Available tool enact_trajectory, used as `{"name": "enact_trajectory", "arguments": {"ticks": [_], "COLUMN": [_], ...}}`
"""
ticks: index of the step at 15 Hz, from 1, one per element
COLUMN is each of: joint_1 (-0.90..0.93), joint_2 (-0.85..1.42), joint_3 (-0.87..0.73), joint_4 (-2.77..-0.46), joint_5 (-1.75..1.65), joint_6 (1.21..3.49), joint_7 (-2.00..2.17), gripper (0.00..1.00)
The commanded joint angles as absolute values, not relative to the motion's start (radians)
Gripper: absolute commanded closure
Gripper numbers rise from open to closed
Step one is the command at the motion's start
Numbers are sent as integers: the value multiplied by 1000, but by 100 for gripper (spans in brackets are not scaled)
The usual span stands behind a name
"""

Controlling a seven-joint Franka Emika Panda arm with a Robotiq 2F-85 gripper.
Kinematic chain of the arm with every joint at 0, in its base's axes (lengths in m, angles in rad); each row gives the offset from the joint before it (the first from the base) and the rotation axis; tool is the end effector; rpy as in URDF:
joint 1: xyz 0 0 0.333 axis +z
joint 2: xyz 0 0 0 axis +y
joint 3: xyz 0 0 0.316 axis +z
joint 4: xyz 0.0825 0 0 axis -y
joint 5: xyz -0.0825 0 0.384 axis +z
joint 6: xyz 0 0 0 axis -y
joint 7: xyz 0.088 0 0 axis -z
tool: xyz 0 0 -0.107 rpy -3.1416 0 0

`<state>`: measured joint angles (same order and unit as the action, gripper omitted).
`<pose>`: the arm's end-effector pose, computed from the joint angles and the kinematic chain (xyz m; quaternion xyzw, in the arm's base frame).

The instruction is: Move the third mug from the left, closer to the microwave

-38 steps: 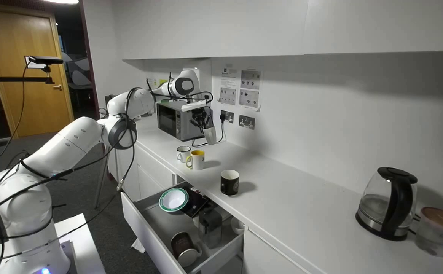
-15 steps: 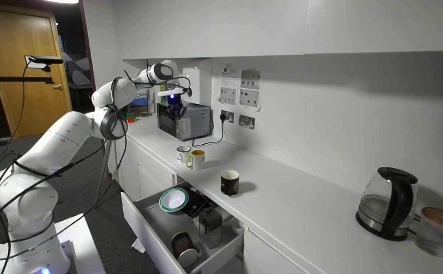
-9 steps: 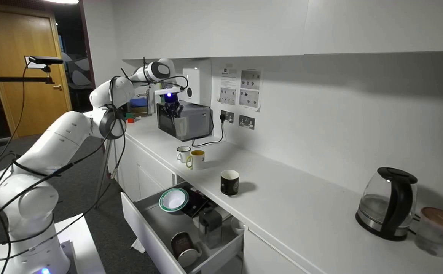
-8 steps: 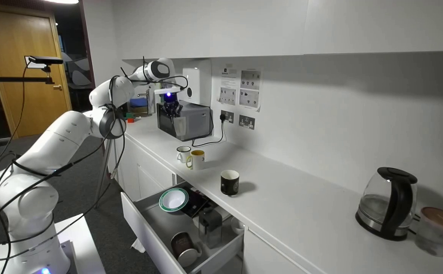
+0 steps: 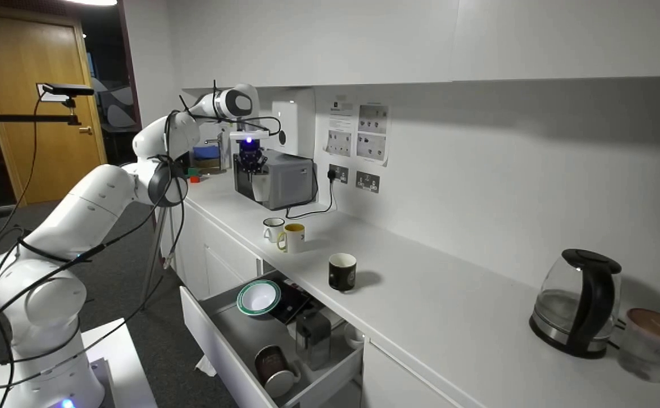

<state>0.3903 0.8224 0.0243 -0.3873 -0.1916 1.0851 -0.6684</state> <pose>0.6465 0.2455 0.5852 0.8738 0.4758 -0.0719 0.0696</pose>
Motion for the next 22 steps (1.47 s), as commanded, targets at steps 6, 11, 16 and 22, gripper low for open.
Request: {"name": "enact_trajectory", "arguments": {"ticks": [6, 11, 16, 22], "joint_1": [410, 453, 459, 440], "joint_2": [784, 782, 858, 858], "joint_3": [55, 51, 47, 38], "joint_4": [-442, -441, -335, -335], "joint_5": [-177, -196, -209, -212], "joint_6": [1101, 1102, 1068, 1071], "joint_7": [-735, -787, -787, -807], "gripper": [98, 98, 93, 93]}}
